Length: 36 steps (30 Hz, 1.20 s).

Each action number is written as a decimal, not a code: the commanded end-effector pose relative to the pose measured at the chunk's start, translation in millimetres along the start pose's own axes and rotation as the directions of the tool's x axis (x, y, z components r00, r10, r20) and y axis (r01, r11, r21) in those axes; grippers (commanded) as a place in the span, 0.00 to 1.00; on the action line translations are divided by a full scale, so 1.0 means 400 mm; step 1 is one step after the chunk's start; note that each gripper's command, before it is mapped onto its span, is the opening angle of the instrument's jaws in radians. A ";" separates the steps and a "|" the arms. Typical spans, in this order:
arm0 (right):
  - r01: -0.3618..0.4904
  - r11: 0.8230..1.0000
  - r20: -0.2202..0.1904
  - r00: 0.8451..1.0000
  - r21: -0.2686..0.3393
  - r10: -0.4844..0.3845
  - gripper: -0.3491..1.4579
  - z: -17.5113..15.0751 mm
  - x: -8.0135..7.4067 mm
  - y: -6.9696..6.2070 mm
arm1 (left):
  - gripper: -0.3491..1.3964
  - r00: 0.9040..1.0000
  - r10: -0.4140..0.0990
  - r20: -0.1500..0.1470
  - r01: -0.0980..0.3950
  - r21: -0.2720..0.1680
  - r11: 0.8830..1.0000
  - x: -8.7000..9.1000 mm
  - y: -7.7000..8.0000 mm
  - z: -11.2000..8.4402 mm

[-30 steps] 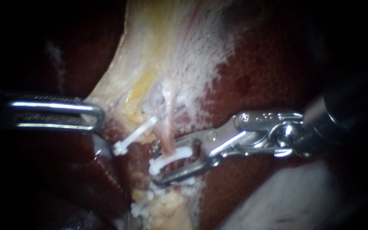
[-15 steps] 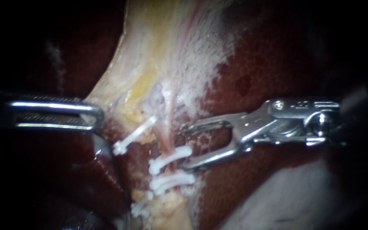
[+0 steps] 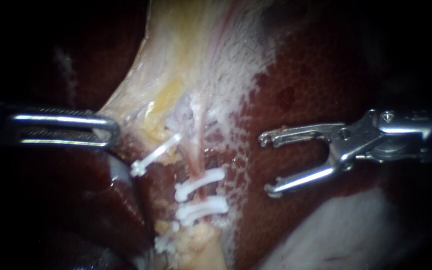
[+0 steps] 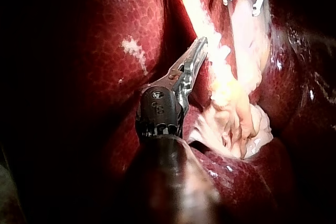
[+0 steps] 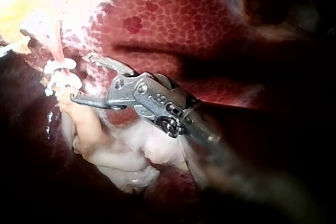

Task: Going back third clip right tube

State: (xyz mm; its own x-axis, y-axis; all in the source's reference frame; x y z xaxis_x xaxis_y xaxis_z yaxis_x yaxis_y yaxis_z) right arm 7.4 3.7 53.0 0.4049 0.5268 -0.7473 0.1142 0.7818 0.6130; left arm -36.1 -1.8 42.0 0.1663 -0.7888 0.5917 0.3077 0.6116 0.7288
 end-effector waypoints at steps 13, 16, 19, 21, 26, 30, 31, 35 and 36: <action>0.009 1.000 0.000 1.000 0.000 -0.009 0.52 -0.0009 0.0004 -0.0006 | 0.00 1.000 -0.002 -0.013 0.002 -0.016 1.000 0.0092 0.0062 0.0049; 0.009 1.000 0.000 1.000 0.000 -0.009 0.52 -0.0009 0.0003 -0.0007 | 0.00 1.000 -0.011 -0.029 0.010 -0.013 1.000 0.0132 0.0070 0.0078; 0.009 1.000 0.000 1.000 0.001 -0.009 0.52 -0.0011 0.0003 -0.0008 | 0.00 0.999 -0.014 -0.044 0.014 -0.006 1.000 0.0166 0.0070 0.0106; 0.009 1.000 0.000 1.000 0.001 -0.009 0.52 -0.0012 0.0002 -0.0008 | 0.00 0.998 -0.016 -0.055 0.016 0.000 1.000 0.0181 0.0066 0.0119; 0.009 1.000 0.000 1.000 0.001 -0.009 0.52 -0.0013 0.0002 -0.0011 | 0.00 0.998 -0.020 -0.060 0.020 0.006 1.000 0.0189 0.0060 0.0126; 0.009 1.000 0.000 1.000 0.001 -0.009 0.52 -0.0013 0.0003 -0.0011 | 0.00 0.998 -0.020 -0.060 0.020 0.006 1.000 0.0187 0.0053 0.0128; 0.009 1.000 0.000 1.000 0.000 -0.009 0.52 -0.0013 0.0003 -0.0011 | 0.00 0.998 -0.020 -0.061 0.020 0.009 1.000 0.0187 0.0051 0.0129; 0.009 1.000 0.000 1.000 0.000 -0.009 0.52 -0.0013 0.0002 -0.0012 | 0.00 0.998 -0.019 -0.061 0.020 0.009 1.000 0.0188 0.0050 0.0130; 0.009 1.000 0.000 1.000 0.001 -0.009 0.52 -0.0014 0.0002 -0.0012 | 0.00 0.998 -0.019 -0.061 0.020 0.009 1.000 0.0188 0.0050 0.0130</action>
State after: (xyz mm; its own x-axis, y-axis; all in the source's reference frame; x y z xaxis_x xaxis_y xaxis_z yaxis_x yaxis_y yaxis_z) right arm 6.9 3.6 52.5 0.4039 0.5199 -0.7527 0.1181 0.7863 0.6065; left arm -39.1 -6.2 49.8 0.2171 -0.8028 0.5553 0.3029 0.5962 0.7435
